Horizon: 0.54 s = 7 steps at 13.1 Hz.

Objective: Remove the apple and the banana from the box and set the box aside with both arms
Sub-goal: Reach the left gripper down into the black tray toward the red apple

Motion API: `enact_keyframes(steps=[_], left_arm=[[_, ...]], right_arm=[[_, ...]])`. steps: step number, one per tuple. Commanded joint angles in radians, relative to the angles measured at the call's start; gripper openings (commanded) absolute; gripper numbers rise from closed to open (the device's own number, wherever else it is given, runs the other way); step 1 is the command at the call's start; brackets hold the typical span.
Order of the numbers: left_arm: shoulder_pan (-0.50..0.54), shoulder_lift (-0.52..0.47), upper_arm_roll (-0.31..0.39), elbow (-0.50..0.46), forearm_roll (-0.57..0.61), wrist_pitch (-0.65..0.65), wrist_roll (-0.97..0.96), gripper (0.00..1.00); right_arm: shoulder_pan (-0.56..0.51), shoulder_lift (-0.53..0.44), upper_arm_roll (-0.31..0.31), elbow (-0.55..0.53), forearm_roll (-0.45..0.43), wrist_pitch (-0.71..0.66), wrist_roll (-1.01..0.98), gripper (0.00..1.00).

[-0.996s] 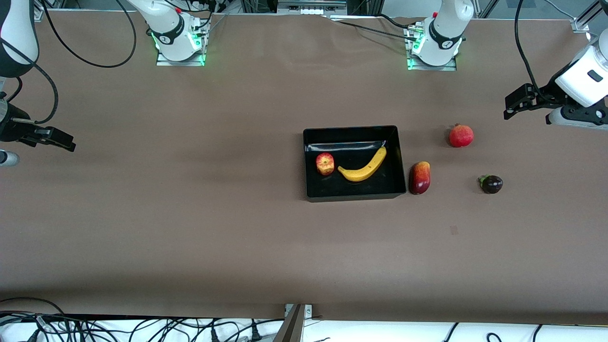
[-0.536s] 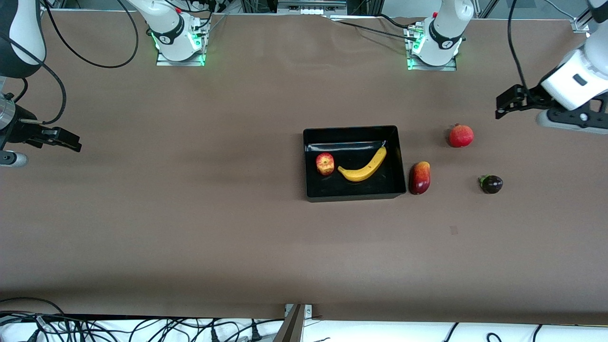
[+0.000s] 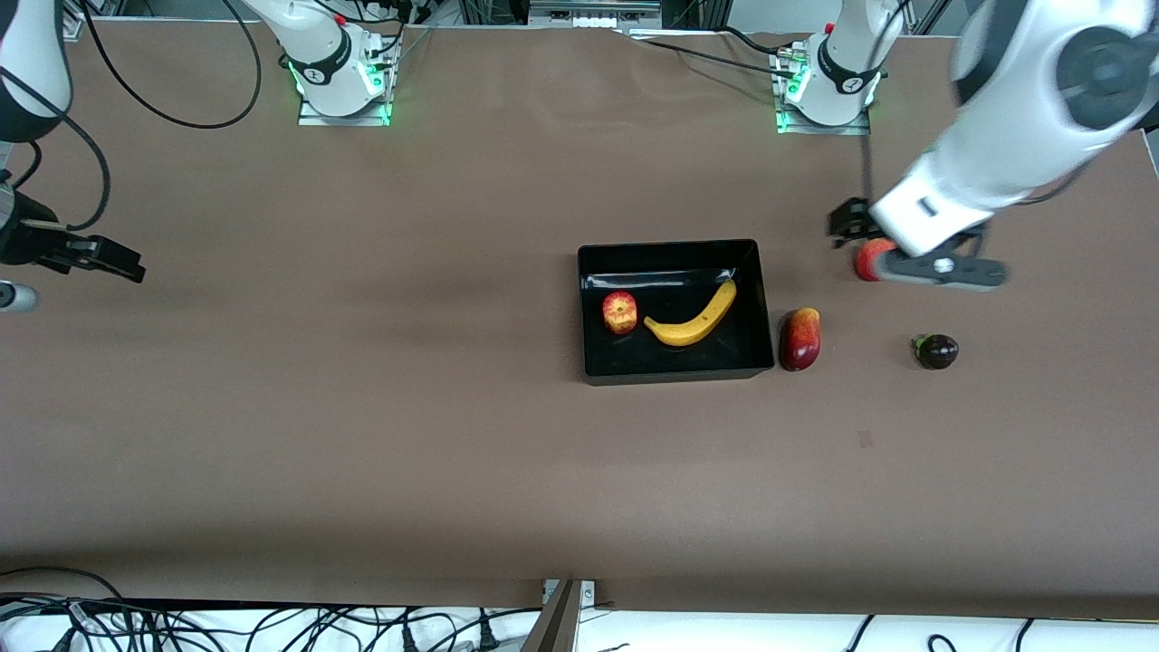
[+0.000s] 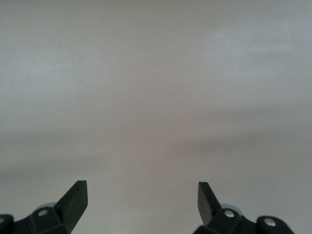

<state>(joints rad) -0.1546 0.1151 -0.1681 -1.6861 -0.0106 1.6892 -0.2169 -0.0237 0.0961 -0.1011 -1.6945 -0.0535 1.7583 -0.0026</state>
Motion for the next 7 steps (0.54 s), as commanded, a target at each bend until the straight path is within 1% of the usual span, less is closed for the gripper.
enact_keyframes(steps=[1, 2, 3, 4, 7], left_arm=[[-0.069, 0.038, -0.033, -0.03, 0.004, 0.088, -0.131, 1.0], [-0.097, 0.041, -0.033, -0.058, 0.004, 0.14, -0.166, 1.0], [-0.138, 0.053, -0.033, -0.111, 0.004, 0.23, -0.218, 1.0], [-0.167, 0.075, -0.033, -0.145, 0.004, 0.316, -0.272, 1.0], [-0.259, 0.219, -0.027, -0.155, 0.018, 0.533, -0.398, 1.0]], right_arm=[[0.004, -0.016, -0.002, 0.009, 0.004, -0.04, -0.007, 1.0], [0.004, -0.016, -0.002, 0.012, 0.004, -0.054, -0.007, 1.0], [0.004, -0.016, -0.003, 0.012, 0.004, -0.054, -0.007, 1.0], [0.004, -0.016, -0.003, 0.012, 0.004, -0.054, -0.007, 1.0], [0.002, -0.015, -0.005, 0.012, 0.004, -0.051, -0.008, 1.0]])
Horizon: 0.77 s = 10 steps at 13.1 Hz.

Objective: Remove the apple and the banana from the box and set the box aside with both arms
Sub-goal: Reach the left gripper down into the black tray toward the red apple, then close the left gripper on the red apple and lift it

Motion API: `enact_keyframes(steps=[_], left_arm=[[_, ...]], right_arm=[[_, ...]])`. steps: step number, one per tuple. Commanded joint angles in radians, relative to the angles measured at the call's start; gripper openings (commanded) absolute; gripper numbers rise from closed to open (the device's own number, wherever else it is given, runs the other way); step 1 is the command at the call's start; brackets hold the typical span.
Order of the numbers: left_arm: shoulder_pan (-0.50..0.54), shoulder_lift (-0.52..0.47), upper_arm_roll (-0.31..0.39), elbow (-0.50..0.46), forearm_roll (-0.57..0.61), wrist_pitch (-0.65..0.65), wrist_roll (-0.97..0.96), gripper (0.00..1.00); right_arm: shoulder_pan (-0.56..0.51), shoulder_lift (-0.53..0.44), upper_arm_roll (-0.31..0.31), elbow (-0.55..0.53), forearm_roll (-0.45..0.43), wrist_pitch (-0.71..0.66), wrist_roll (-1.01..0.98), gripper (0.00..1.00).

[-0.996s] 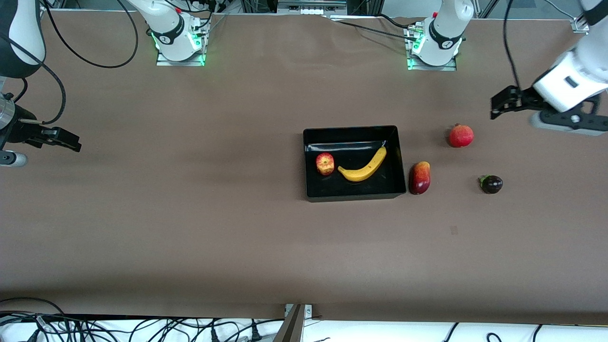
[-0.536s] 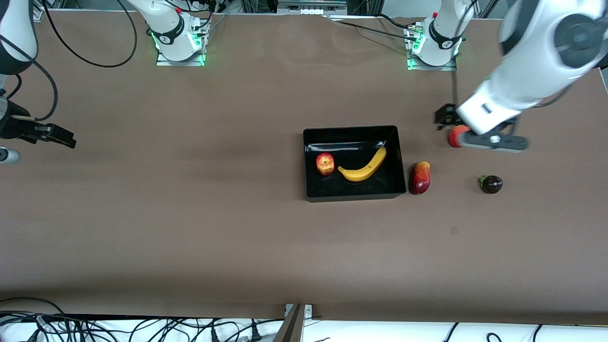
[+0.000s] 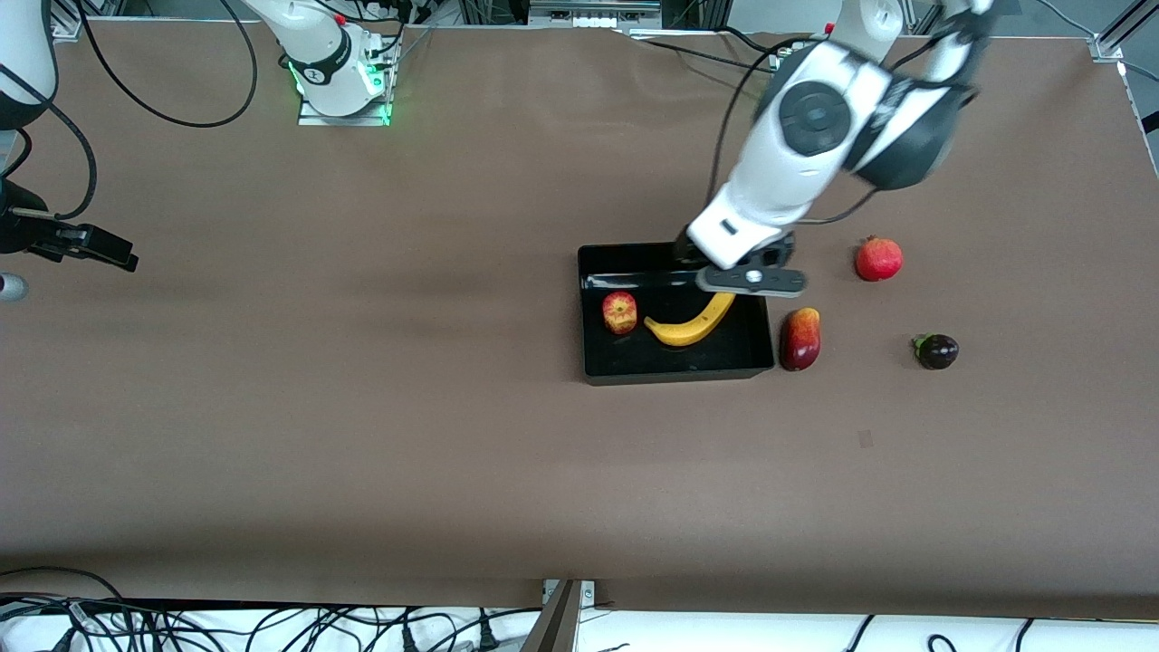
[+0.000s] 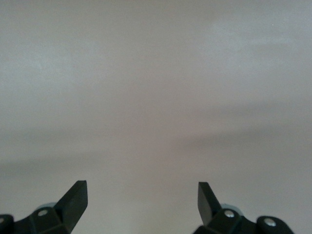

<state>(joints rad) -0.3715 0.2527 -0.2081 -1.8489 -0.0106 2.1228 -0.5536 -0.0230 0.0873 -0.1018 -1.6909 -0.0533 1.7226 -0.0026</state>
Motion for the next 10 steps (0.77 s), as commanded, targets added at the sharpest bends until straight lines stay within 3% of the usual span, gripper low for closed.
enact_keyframes(steps=[1, 4, 10], left_arm=[[-0.064, 0.13, 0.021, 0.01, 0.017, 0.17, -0.066, 1.0], [-0.154, 0.249, 0.088, 0.022, 0.014, 0.282, -0.074, 1.0], [-0.185, 0.362, 0.101, 0.115, 0.008, 0.338, -0.075, 1.0]], right_arm=[[0.002, -0.004, -0.004, 0.008, 0.004, -0.014, -0.008, 1.0], [0.002, 0.0, -0.004, 0.008, 0.004, -0.003, -0.007, 1.0], [0.002, 0.005, -0.004, 0.007, 0.004, 0.002, -0.008, 1.0]])
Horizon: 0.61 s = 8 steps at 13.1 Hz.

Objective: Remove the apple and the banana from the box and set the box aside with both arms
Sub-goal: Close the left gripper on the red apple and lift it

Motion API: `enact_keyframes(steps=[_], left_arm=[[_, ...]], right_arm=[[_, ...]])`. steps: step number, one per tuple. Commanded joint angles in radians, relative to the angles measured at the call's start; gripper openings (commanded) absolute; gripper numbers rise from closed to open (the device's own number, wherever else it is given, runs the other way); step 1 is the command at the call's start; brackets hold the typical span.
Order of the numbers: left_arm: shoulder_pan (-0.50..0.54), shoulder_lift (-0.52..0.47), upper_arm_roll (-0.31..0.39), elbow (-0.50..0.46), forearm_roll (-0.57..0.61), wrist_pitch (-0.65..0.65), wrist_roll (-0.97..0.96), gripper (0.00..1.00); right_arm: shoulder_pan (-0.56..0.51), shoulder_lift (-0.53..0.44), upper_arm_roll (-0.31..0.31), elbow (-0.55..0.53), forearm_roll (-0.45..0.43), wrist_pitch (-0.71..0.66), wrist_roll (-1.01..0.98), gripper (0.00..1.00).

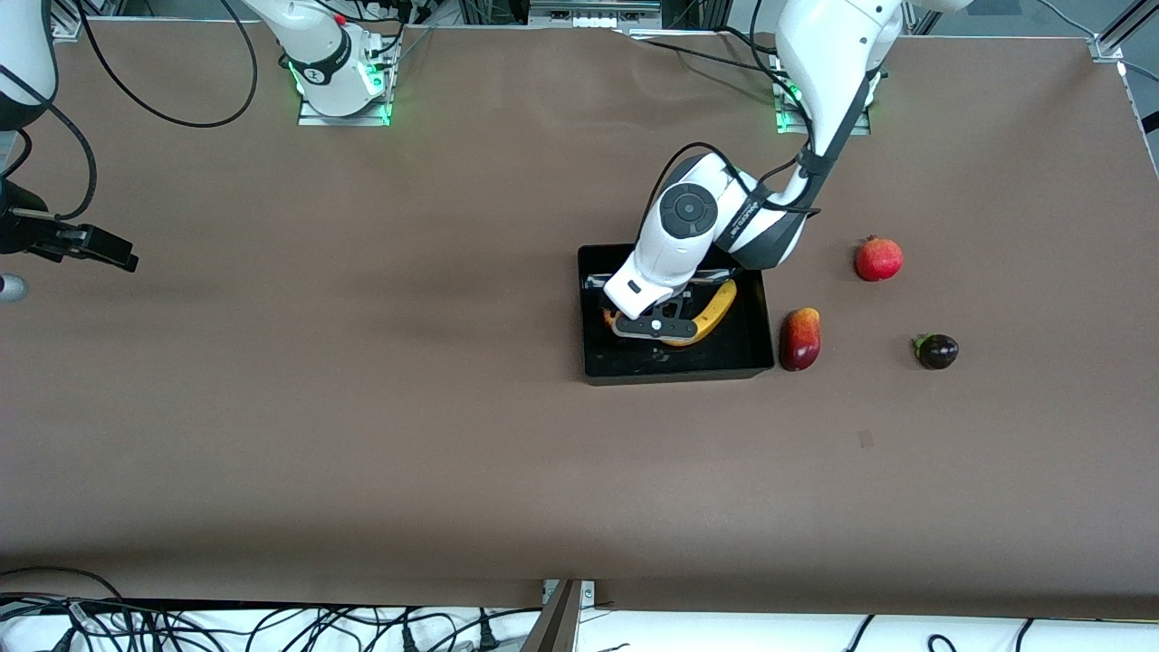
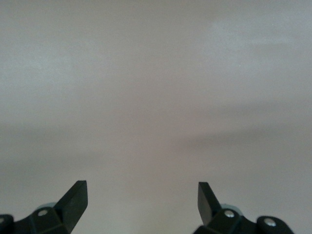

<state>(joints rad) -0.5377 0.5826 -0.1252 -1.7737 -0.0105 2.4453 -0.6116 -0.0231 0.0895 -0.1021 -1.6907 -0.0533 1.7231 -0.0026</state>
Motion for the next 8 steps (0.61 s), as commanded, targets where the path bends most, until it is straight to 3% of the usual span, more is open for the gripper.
enact_keyframes(steps=[1, 8], left_arm=[[-0.019, 0.039, 0.018, 0.045, 0.007, 0.017, -0.017, 1.0], [-0.048, 0.106, 0.021, 0.045, 0.006, 0.049, -0.019, 1.0]], right_arm=[[0.002, 0.004, -0.004, 0.006, 0.004, 0.006, -0.007, 1.0], [0.003, 0.01, -0.002, 0.008, 0.003, 0.019, -0.008, 1.0]])
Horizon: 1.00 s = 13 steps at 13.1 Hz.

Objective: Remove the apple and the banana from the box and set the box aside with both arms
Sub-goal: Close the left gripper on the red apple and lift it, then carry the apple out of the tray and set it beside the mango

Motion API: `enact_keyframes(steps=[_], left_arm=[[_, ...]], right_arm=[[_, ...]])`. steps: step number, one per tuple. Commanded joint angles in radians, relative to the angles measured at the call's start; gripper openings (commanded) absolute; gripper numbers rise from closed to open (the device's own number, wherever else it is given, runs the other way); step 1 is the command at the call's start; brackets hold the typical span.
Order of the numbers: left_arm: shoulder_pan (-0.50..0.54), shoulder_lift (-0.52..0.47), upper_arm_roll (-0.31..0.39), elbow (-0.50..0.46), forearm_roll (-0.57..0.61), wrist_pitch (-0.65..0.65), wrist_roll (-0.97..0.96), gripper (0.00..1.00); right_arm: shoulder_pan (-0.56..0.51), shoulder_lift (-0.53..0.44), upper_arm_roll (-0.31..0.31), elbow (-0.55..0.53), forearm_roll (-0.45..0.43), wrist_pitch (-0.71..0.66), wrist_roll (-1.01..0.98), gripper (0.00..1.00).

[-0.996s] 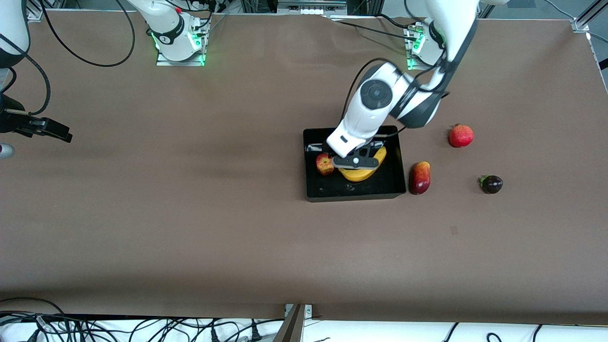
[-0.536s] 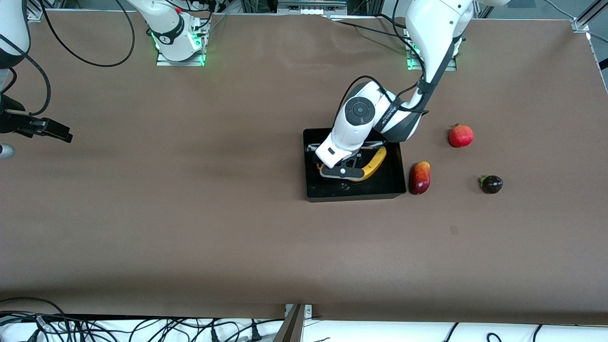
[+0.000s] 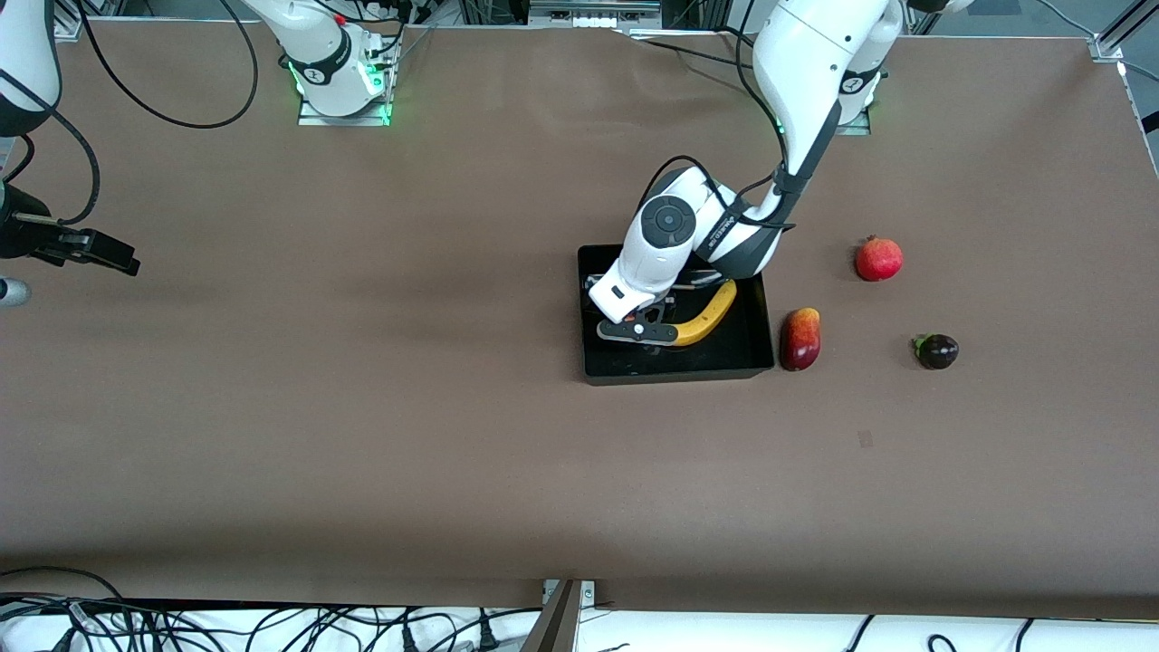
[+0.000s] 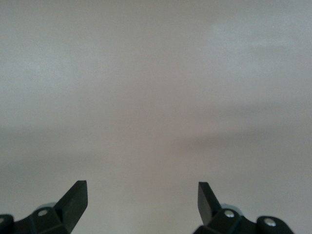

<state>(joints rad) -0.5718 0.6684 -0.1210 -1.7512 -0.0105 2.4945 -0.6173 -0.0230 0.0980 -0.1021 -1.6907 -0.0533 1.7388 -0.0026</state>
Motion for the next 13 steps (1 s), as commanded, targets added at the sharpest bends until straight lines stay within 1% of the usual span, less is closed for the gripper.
enact_keyframes(steps=[1, 2, 3, 4, 5, 8, 9, 11, 12, 13], left_arm=[[-0.014, 0.023, 0.017, 0.022, 0.01, 0.0, -0.012, 1.0], [-0.014, 0.025, 0.017, 0.022, 0.015, 0.0, -0.003, 0.9], [-0.014, 0.023, 0.017, 0.022, 0.017, -0.002, 0.007, 0.61], [-0.013, 0.016, 0.015, 0.022, 0.018, -0.005, 0.014, 0.17], [-0.013, 0.004, 0.017, 0.015, 0.018, -0.006, 0.014, 0.0], [0.003, -0.058, 0.017, 0.007, 0.017, -0.041, 0.007, 0.0], [0.019, -0.09, 0.015, 0.007, 0.017, -0.08, 0.014, 0.0], [0.059, -0.171, 0.015, 0.004, 0.018, -0.197, 0.028, 0.0], [0.102, -0.226, 0.012, -0.025, 0.018, -0.251, 0.077, 0.0], [0.154, -0.286, 0.009, -0.074, 0.018, -0.265, 0.165, 0.0]], right_arm=[[0.003, 0.002, -0.002, 0.006, 0.004, 0.004, -0.008, 1.0], [0.003, 0.002, -0.002, 0.006, 0.004, 0.004, -0.008, 1.0], [0.003, 0.002, -0.002, 0.008, 0.004, 0.002, -0.008, 1.0], [0.003, 0.002, -0.002, 0.006, 0.004, 0.002, -0.008, 1.0], [0.003, 0.002, -0.002, 0.006, 0.004, 0.002, -0.008, 1.0], [0.003, 0.002, -0.002, 0.008, 0.004, 0.002, -0.008, 1.0], [0.003, 0.002, -0.002, 0.008, 0.004, 0.002, -0.008, 1.0], [0.003, 0.002, -0.002, 0.008, 0.003, 0.004, -0.008, 1.0], [0.002, 0.002, -0.002, 0.008, 0.004, 0.004, -0.007, 1.0], [0.002, 0.003, -0.002, 0.006, 0.004, 0.004, -0.008, 1.0]])
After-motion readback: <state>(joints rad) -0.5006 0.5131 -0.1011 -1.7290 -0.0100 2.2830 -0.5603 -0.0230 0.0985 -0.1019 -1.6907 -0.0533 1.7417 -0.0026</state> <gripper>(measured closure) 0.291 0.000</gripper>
